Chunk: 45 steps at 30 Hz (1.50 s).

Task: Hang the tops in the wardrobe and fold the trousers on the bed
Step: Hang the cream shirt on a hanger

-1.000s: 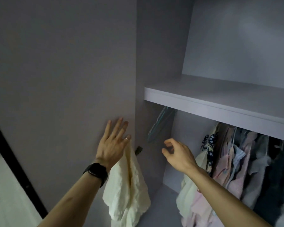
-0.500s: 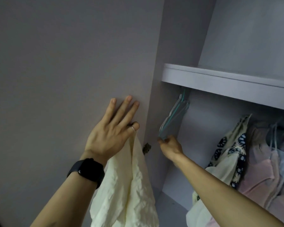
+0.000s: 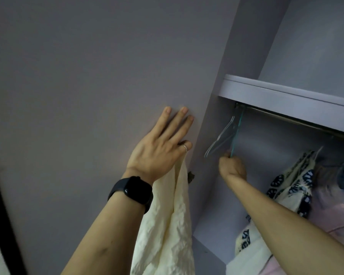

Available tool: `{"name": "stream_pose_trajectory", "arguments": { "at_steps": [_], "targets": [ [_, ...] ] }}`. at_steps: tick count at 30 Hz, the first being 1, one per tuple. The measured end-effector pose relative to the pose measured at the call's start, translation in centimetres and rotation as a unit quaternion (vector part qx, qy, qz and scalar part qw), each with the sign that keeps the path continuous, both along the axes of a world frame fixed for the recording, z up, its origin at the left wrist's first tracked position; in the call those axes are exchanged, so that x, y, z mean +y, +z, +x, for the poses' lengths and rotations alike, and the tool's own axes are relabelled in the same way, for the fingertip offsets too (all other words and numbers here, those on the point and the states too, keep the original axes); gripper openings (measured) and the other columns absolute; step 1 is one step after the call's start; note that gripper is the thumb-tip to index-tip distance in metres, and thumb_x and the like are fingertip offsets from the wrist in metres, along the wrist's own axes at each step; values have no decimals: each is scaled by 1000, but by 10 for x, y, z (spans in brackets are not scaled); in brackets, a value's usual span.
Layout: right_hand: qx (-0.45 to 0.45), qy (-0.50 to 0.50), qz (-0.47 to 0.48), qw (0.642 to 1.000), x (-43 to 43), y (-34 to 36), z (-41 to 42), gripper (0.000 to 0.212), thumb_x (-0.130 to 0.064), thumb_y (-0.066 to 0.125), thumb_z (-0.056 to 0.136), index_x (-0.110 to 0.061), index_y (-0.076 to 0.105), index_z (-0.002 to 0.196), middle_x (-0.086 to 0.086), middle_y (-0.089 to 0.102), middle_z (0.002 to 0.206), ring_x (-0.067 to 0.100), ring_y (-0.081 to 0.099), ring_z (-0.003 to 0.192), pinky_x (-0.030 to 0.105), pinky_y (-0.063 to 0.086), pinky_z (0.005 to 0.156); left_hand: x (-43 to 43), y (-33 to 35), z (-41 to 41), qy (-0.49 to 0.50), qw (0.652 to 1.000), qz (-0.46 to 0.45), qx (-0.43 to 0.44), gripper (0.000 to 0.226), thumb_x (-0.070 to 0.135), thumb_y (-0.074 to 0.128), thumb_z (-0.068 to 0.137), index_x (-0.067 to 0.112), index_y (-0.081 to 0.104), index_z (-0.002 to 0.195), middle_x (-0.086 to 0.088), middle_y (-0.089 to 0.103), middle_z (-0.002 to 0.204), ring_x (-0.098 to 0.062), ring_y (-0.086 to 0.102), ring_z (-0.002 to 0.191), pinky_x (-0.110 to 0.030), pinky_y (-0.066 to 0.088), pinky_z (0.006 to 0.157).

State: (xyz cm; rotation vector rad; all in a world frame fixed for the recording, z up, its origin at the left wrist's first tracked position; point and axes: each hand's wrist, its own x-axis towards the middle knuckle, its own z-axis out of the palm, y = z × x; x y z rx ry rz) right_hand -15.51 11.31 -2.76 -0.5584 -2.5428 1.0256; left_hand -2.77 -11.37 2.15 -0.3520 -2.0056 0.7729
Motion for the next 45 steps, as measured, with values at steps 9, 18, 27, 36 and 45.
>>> {"name": "stream_pose_trajectory", "arguments": {
  "at_steps": [9,18,27,36,45],
  "targets": [
    [40,-11,30,999,75,35,78,58,-42,23,108,-5,66,121,27,65,122,45,61,110,45,46,91,3,7,6,-86,993,70,-38,46,18,31,100,26,76,101,-18,32,160,-41,25,149,-58,6,123],
    [43,97,-211,972,126,38,231,52,-46,44,104,-22,40,58,-7,36,53,16,36,57,32,32,59,34,22,49,-43,948,216,-230,19,19,65,90,23,75,106,-12,39,159,-39,27,150,-62,-7,121],
    [28,199,-432,879,145,20,355,73,-79,60,79,-17,27,58,-1,19,50,14,19,47,23,27,46,101,-12,114,-193,769,316,-521,13,42,39,104,31,46,107,28,15,161,-24,62,115,-47,55,78],
    [-80,225,-262,935,166,-22,425,37,-43,62,98,-21,61,68,-2,49,56,12,47,56,36,42,61,122,-32,138,-308,756,304,-491,23,41,31,107,24,46,99,13,46,95,-15,51,83,-29,39,65],
    [-43,110,-515,849,176,25,374,33,-41,72,81,-11,70,95,8,65,72,21,58,63,26,43,52,151,-28,158,-456,777,70,-427,9,12,64,92,11,65,101,-3,64,103,-26,61,85,-38,56,58]
  ]
}}
